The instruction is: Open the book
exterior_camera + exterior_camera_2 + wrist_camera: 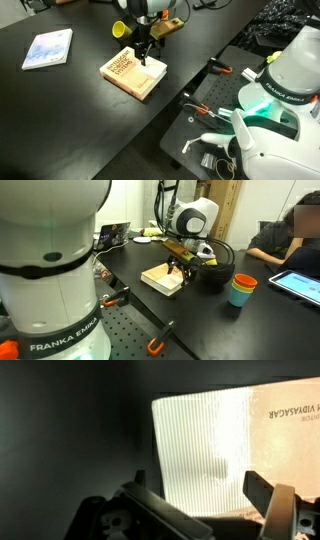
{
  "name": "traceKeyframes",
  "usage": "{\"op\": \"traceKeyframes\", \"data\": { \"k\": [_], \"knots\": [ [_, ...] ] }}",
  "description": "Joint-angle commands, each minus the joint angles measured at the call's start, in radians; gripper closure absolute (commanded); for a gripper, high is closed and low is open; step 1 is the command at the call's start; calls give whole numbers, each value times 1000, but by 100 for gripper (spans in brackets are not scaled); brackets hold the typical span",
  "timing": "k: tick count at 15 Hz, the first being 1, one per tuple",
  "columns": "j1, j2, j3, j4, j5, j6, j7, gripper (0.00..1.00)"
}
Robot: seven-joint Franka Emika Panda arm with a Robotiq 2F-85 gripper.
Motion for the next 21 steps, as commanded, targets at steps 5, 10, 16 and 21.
{"op": "traceKeyframes", "data": {
  "k": [5, 10, 16, 21],
  "knots": [
    [-98, 115, 85, 101, 6, -55, -84, 0],
    [-84, 96, 106, 99, -12, -63, -72, 0],
    [-44, 72, 90, 87, -84, -49, -39, 0],
    [-13, 27, 83, 81, -155, -47, -6, 0]
  ]
}}
